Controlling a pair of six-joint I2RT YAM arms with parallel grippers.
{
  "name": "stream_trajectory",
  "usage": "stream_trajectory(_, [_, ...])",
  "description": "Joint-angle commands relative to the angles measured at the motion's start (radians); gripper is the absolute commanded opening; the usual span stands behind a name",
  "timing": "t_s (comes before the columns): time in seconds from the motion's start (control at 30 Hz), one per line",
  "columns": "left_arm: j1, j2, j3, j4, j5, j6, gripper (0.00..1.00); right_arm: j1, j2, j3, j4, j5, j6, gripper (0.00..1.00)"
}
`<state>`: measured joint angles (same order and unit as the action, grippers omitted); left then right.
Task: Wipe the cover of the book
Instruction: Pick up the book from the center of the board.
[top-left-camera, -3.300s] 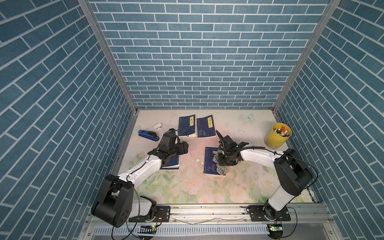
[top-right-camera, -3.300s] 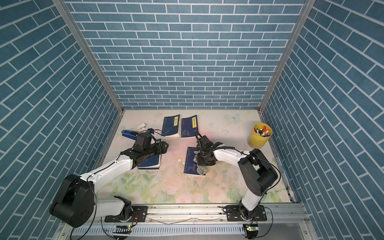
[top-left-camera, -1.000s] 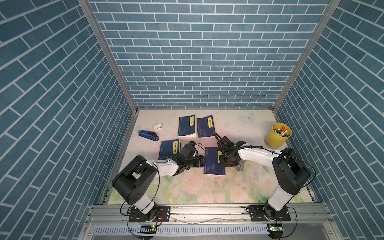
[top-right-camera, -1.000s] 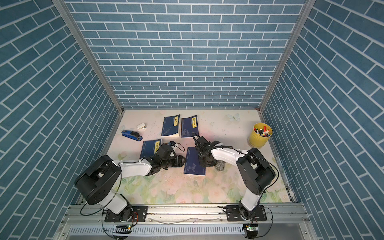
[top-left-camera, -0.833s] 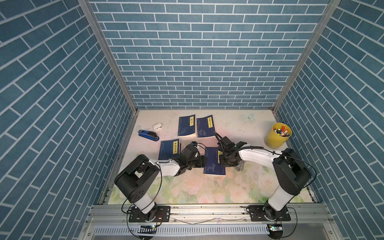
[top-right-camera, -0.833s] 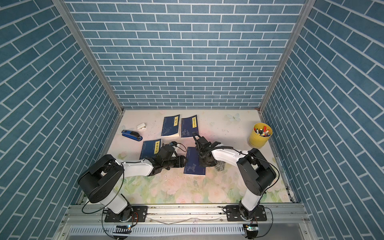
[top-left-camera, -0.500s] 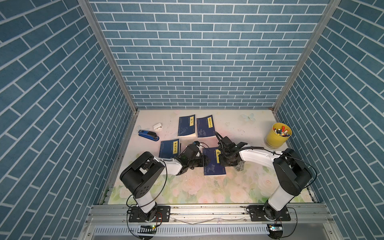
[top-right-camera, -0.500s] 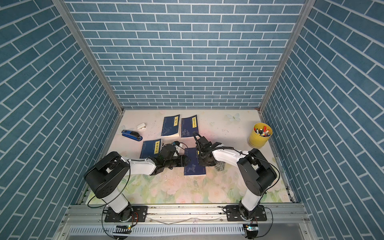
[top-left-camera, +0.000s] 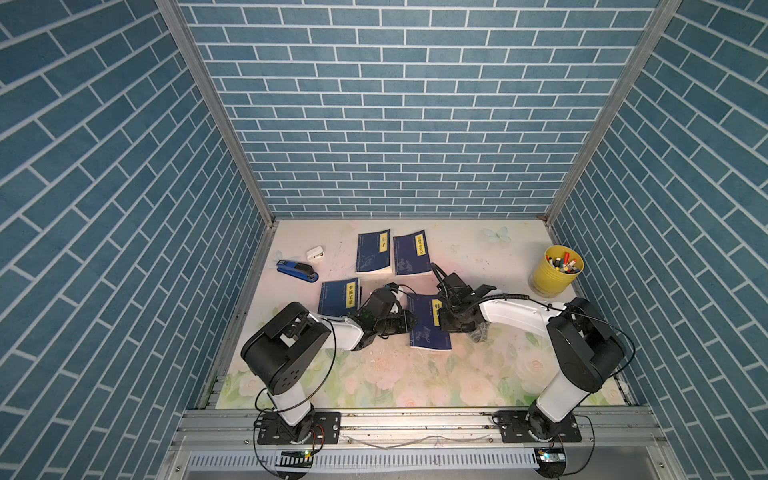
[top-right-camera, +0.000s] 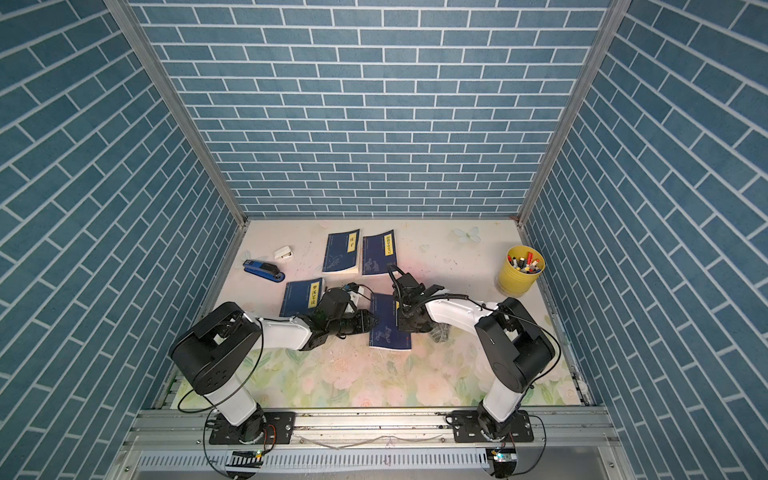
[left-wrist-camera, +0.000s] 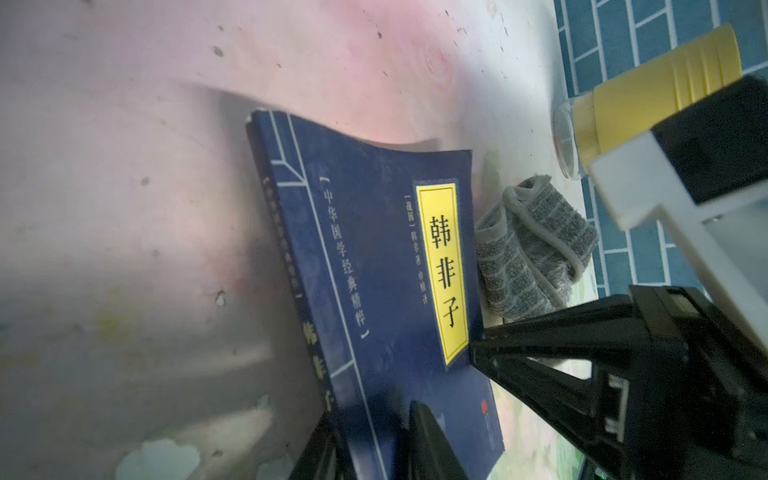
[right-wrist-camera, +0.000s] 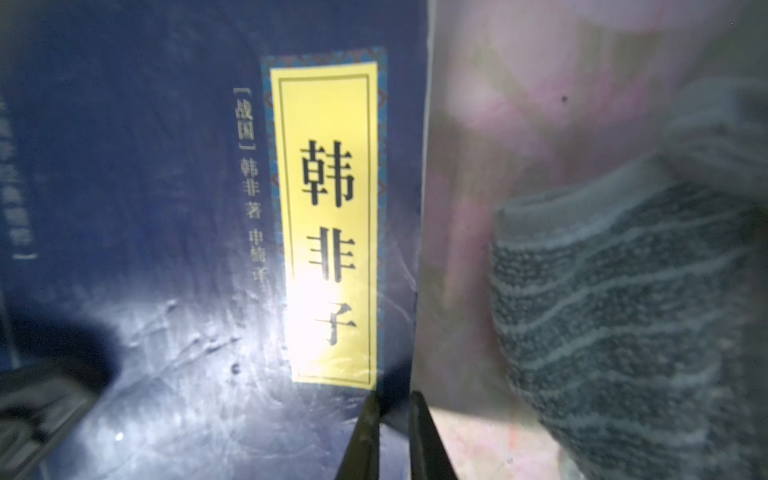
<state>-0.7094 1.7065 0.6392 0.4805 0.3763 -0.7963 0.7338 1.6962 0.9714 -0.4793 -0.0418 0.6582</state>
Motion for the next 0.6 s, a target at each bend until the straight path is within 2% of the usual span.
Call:
stream_trajectory(0.0, [-0.026,-0.024,0.023,0.089,0.112,-0.011,0.27,0.013,0.091,-0.049,0.074,-0.042,0.029,0.14])
stream_trajectory(0.2, [-0.014,-0.048,0.044,-0.004,0.095,0.017,0.08,0.012,0.064,-0.045,0.066,-0.042,0.015,0.15])
stream_trajectory(0.3, [0.004,-0.109,0.068,-0.151,0.050,0.082,0.00,0.010,0.028,-0.019,0.029,0.001,-0.011,0.23])
stream_trajectory(0.43, [0.067,-0.251,0.102,-0.401,-0.019,0.185,0.00,-0.003,-0.048,0.015,-0.014,0.050,-0.042,0.34])
stream_trajectory(0.57, [0.192,-0.416,0.136,-0.609,-0.031,0.254,0.00,-0.025,-0.117,0.020,-0.010,0.061,-0.074,0.40])
